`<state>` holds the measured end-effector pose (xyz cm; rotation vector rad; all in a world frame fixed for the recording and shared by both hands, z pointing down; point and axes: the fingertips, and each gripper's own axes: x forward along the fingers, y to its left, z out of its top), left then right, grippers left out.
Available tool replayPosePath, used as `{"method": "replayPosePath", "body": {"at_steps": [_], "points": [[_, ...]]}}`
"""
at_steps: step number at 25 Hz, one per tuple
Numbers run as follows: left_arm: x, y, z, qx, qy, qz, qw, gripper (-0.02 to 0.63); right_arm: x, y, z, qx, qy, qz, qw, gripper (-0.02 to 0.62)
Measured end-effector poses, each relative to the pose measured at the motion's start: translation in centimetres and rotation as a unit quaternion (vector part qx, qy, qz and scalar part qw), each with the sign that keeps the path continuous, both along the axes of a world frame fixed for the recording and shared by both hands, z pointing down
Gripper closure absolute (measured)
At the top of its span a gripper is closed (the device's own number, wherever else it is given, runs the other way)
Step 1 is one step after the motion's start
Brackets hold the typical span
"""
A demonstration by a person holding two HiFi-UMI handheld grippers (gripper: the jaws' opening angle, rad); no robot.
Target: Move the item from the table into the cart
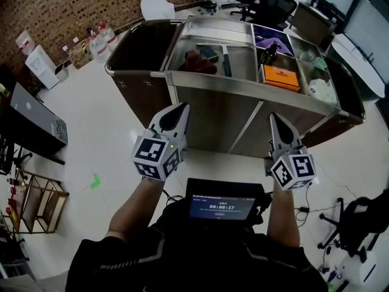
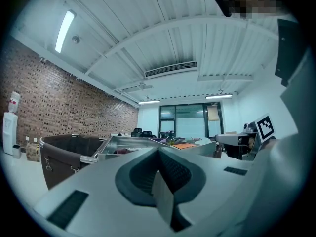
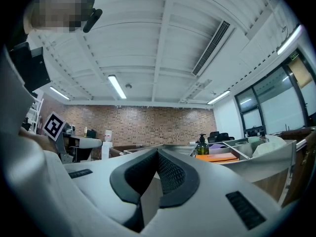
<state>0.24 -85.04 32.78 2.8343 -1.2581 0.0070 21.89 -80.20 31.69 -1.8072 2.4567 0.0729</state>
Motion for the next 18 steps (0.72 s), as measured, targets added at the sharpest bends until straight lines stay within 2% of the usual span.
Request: {"method": "replayPosePath", "body": {"at_steps": [18], "points": [[-1.03, 0.87, 0.01, 0.001, -0.003, -0.004, 1.0000, 0.603, -0.65, 0.70, -0.13, -0.005, 0.002, 0.002, 1.000, 0.589]]}}
